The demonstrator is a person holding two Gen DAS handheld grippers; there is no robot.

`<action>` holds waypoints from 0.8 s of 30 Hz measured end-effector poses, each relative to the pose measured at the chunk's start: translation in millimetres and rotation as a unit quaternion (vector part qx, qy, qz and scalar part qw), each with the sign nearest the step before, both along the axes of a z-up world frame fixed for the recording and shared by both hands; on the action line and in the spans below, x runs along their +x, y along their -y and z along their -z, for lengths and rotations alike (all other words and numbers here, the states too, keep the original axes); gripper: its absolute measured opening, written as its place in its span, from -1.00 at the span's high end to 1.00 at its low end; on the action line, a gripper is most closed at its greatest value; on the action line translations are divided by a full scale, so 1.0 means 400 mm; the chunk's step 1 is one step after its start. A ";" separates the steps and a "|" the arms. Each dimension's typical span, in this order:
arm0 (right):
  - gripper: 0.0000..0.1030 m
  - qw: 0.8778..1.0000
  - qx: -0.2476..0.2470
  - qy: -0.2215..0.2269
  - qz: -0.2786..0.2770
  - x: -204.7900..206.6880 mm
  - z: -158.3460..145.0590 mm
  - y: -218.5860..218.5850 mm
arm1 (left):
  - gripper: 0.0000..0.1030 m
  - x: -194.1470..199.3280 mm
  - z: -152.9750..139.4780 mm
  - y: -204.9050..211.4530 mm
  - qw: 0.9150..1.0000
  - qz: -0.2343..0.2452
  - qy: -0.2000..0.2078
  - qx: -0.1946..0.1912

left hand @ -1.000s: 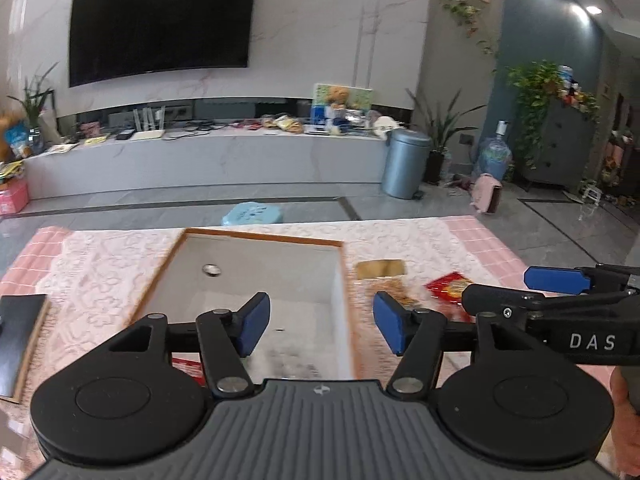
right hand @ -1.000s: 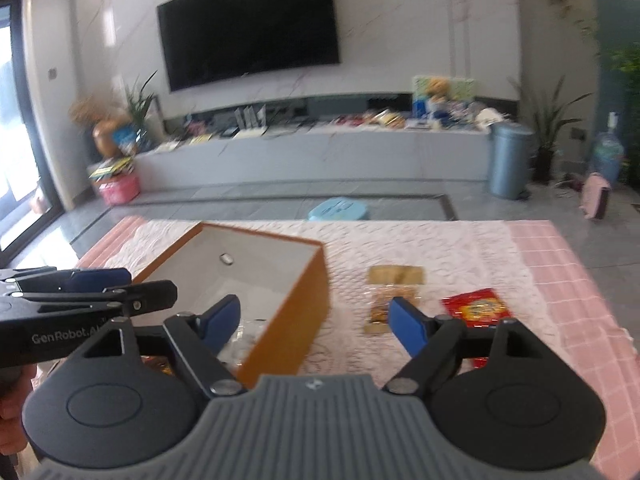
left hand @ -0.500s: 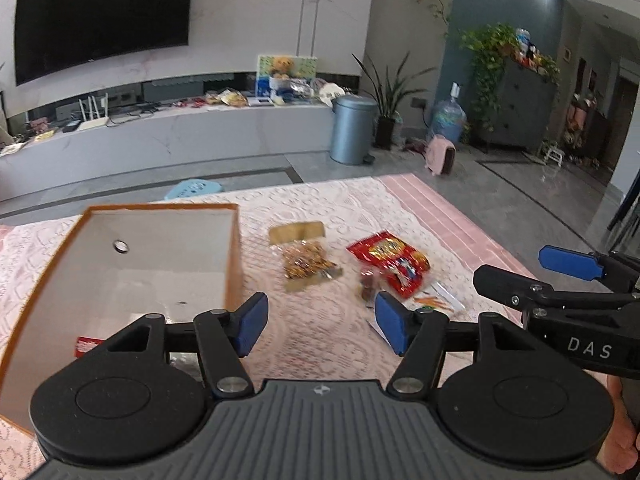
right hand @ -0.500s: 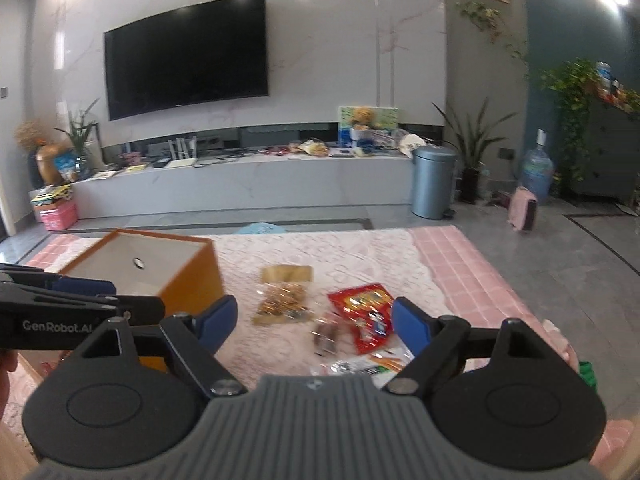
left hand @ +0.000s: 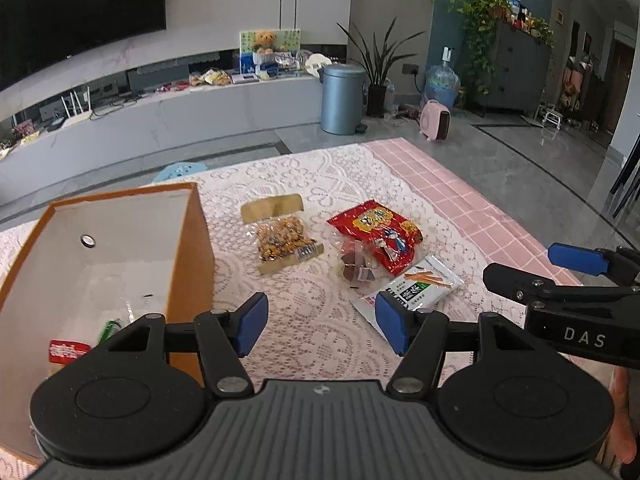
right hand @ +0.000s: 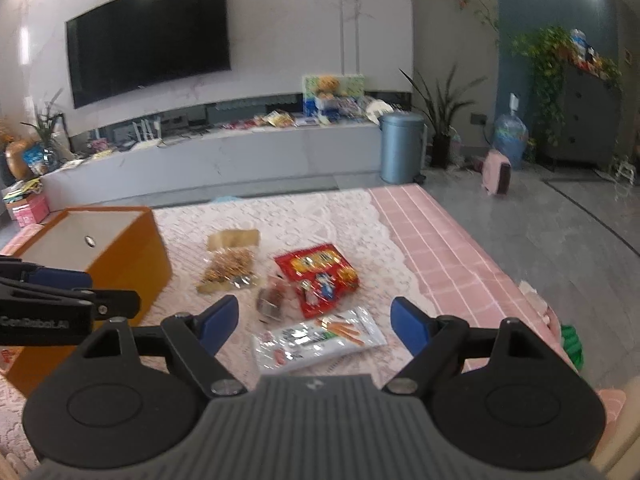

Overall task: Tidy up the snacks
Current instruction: 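Move both tools back over the snack pile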

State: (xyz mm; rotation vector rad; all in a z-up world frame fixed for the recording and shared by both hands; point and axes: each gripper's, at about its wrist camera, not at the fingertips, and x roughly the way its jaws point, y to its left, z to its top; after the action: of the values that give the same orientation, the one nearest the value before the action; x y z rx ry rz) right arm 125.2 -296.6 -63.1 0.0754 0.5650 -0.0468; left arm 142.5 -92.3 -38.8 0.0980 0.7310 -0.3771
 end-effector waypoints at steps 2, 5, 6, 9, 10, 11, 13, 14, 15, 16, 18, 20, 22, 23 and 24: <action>-0.57 1.000 0.011 -0.007 0.005 0.011 0.016 0.021 | -0.40 0.010 0.010 0.005 1.000 0.009 -0.011 -0.008; -0.57 0.999 0.035 -0.014 0.001 0.028 0.037 0.054 | -0.40 0.026 0.027 0.015 0.999 0.015 -0.025 -0.014; -0.57 0.999 0.042 -0.014 0.004 0.029 0.044 0.065 | -0.40 0.031 0.032 0.017 0.999 0.015 -0.028 -0.016; -0.57 0.998 0.056 -0.020 0.016 0.040 0.067 0.089 | -0.41 0.051 0.045 0.020 0.999 0.015 -0.036 -0.025; -0.57 0.997 0.065 -0.024 0.020 0.047 0.076 0.098 | -0.44 0.059 0.049 0.020 0.999 0.015 -0.039 -0.029; -0.57 0.997 0.074 -0.029 0.022 0.056 0.082 0.102 | -0.48 0.066 0.054 0.023 0.999 0.016 -0.042 -0.030; -0.57 0.995 0.085 -0.034 0.023 0.075 0.092 0.107 | -0.53 0.083 0.061 0.029 0.998 0.020 -0.046 -0.029; -0.57 0.995 0.086 -0.036 0.022 0.084 0.095 0.108 | -0.53 0.092 0.063 0.031 0.998 0.019 -0.047 -0.027; -0.57 0.995 0.086 -0.037 0.021 0.097 0.099 0.107 | -0.53 0.101 0.066 0.032 0.998 0.016 -0.048 -0.026; -0.57 0.995 0.085 -0.039 0.019 0.110 0.103 0.104 | -0.53 0.112 0.067 0.034 0.998 0.015 -0.051 -0.028; -0.57 0.996 0.082 -0.044 0.016 0.134 0.113 0.098 | -0.53 0.130 0.071 0.038 0.998 0.015 -0.055 -0.033; -0.57 0.995 0.082 -0.058 0.019 0.158 0.128 0.093 | -0.51 0.148 0.078 0.045 0.997 0.018 -0.061 -0.039; -0.55 0.993 0.090 -0.073 0.027 0.175 0.148 0.097 | -0.47 0.165 0.090 0.054 0.996 0.020 -0.067 -0.048; -0.51 0.991 0.099 -0.079 0.033 0.182 0.159 0.103 | -0.47 0.175 0.098 0.062 0.996 0.023 -0.070 -0.052; -0.44 0.990 0.110 -0.084 0.039 0.187 0.169 0.111 | -0.47 0.181 0.105 0.069 0.996 0.025 -0.072 -0.053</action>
State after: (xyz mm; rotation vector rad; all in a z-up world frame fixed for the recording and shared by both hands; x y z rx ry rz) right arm 200.2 -340.8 -130.6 0.3112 0.7343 -0.0676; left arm 214.9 -119.8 -80.8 -0.0117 0.8499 -0.4734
